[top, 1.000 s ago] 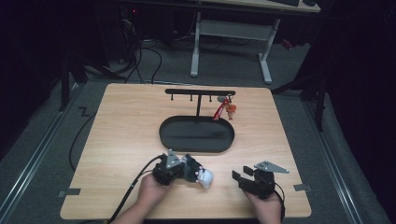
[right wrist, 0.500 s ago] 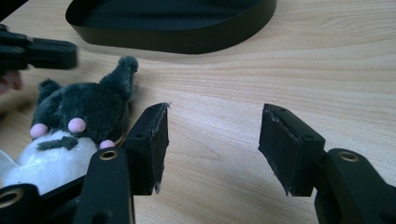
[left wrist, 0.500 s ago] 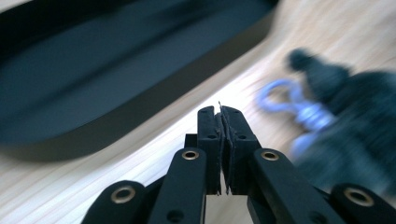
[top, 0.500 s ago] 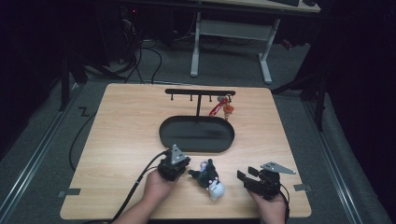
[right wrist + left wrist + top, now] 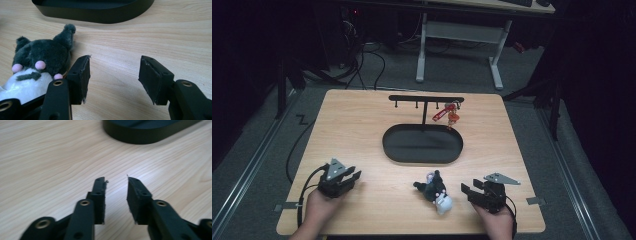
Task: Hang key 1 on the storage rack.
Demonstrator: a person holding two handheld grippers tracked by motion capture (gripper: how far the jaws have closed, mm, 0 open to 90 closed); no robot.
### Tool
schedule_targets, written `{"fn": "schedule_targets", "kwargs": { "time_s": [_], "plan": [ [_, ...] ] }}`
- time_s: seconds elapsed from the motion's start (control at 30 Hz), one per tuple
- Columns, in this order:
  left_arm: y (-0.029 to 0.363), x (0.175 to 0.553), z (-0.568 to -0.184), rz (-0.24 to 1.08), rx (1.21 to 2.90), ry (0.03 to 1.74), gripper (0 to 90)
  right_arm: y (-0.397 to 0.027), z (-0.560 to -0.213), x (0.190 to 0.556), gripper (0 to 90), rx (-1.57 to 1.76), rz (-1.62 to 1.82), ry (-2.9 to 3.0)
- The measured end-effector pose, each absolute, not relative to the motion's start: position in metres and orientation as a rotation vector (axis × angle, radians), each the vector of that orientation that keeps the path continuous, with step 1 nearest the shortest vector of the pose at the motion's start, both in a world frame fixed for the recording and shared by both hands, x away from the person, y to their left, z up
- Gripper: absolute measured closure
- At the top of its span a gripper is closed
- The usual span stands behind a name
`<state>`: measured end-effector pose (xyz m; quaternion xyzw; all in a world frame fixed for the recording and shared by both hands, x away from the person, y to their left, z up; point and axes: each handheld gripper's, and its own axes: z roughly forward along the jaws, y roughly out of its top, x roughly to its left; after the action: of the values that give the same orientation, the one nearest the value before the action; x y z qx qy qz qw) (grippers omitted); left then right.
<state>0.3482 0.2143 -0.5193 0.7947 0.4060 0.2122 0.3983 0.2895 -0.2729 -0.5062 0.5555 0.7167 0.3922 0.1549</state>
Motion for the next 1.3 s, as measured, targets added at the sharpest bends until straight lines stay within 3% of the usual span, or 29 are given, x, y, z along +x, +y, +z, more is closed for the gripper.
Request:
{"fn": "schedule_targets", "kwargs": {
  "time_s": [0.1,0.23,0.37,0.47,0.63,0.8,0.83,1.07,1.3],
  "plan": [
    [0.225,0.354,-0.515,0.578,1.988,1.044,51.3,-0.268,-0.501,0.288,42.7,1.573,1.134,2.042],
    [0.229,0.36,-0.521,0.592,2.001,1.075,44.1,-0.259,-0.494,0.286,42.1,1.539,1.156,2.044],
    [0.225,0.36,-0.521,0.593,2.006,1.053,43.6,-0.245,-0.489,0.284,38.7,1.5,1.199,2.074],
    [0.222,0.359,-0.52,0.598,2.01,1.026,43.5,-0.23,-0.488,0.283,31.0,1.46,1.22,2.124],
    [0.22,0.357,-0.52,0.606,2.013,1.014,43.3,-0.201,-0.497,0.283,28.7,1.384,1.188,2.243],
    [0.221,0.357,-0.52,0.609,2.019,1.015,43.2,-0.191,-0.511,0.286,31.4,1.388,1.118,2.328],
    [0.221,0.357,-0.521,0.609,2.018,1.02,43.2,-0.192,-0.512,0.287,37.1,1.416,1.144,2.331],
    [0.222,0.357,-0.522,0.606,2.022,1.023,43.2,-0.193,-0.508,0.286,48.3,1.374,1.111,2.352],
    [0.224,0.357,-0.521,0.609,2.02,1.026,43.2,-0.219,-0.507,0.29,51.1,1.482,1.061,2.254]
  ]
}}
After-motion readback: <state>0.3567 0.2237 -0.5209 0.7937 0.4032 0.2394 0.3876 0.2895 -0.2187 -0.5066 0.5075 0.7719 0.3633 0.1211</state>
